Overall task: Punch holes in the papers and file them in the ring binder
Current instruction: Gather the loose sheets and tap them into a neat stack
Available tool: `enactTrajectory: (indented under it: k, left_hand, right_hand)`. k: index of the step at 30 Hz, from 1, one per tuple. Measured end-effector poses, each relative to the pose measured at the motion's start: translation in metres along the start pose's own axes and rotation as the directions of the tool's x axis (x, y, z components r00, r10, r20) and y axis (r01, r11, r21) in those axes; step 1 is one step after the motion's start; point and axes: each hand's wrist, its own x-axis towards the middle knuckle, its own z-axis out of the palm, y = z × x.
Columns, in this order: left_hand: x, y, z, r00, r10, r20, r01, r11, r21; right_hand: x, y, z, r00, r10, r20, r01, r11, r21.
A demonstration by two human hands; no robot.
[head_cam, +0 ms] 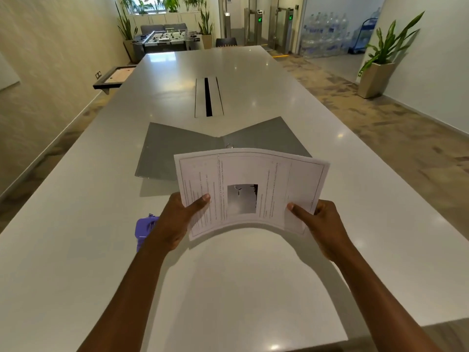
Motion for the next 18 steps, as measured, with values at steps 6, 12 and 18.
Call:
enactTrajectory:
  k: [6,12,18]
  left_hand:
    - [-0.014,-0.035,0.023,0.991,0.031,-0.128,-0.030,0.999,0.011]
    - [-0.026,-0.060,0.029,0.980,-0.051,-0.192,0.034,0.995,-0.092]
    - [-0.023,-0.055,0.029,0.976,-0.016,-0.217,0.010,1.000,-0.030]
  right_hand:
    - [-0.013,0.023,0.009,0.998,-0.013,-0.058,0.015,0.999,0.032]
    - [-0.021,0.039,0.010,0.999,0.017,-0.051,-0.018,0.999,-0.027]
    - [-0.017,0.033,0.008,0.998,0.004,-0.061,-0.008,0.998,-0.058]
